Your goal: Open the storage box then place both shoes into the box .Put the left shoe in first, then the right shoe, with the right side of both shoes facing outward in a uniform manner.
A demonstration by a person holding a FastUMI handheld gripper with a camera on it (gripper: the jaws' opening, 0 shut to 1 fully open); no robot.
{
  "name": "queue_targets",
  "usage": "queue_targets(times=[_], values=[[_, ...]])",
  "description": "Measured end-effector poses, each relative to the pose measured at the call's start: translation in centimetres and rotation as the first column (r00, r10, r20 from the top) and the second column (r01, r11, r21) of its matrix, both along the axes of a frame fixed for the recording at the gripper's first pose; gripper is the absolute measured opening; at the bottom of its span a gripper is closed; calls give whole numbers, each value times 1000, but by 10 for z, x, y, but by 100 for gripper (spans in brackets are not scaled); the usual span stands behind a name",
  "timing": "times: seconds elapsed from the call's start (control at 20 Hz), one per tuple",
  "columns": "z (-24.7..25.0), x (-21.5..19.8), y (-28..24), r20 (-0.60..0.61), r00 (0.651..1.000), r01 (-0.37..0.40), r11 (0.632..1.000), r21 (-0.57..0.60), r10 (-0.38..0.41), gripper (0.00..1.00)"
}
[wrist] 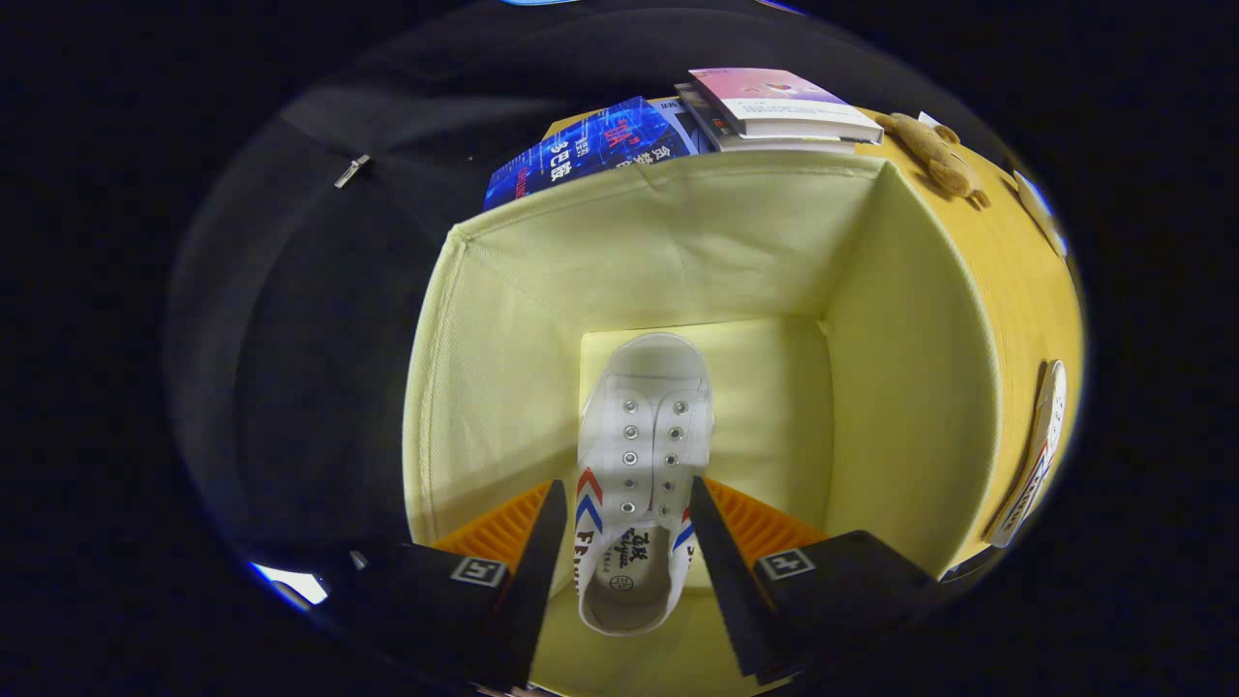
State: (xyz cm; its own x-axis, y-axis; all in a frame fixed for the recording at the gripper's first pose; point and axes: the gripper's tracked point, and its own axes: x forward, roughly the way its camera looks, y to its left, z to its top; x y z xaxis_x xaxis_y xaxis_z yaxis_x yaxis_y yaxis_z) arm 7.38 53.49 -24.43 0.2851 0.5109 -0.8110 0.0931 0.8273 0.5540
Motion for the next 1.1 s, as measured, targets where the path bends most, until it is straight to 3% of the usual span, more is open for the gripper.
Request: queue_targets(times=[0.05, 0.1, 0.5, 0.75, 1.1], values=[[6, 1, -3, 10, 1000, 0, 1000, 9, 0, 93], [13, 1, -9, 23, 1000, -3, 1000, 13, 3, 96], [98, -10, -87, 196, 980, 13, 996, 86, -30, 98], [121, -18, -192, 251, 957, 136, 989, 61, -147, 98], [75, -58, -343, 186, 935, 318, 945, -71, -301, 98]])
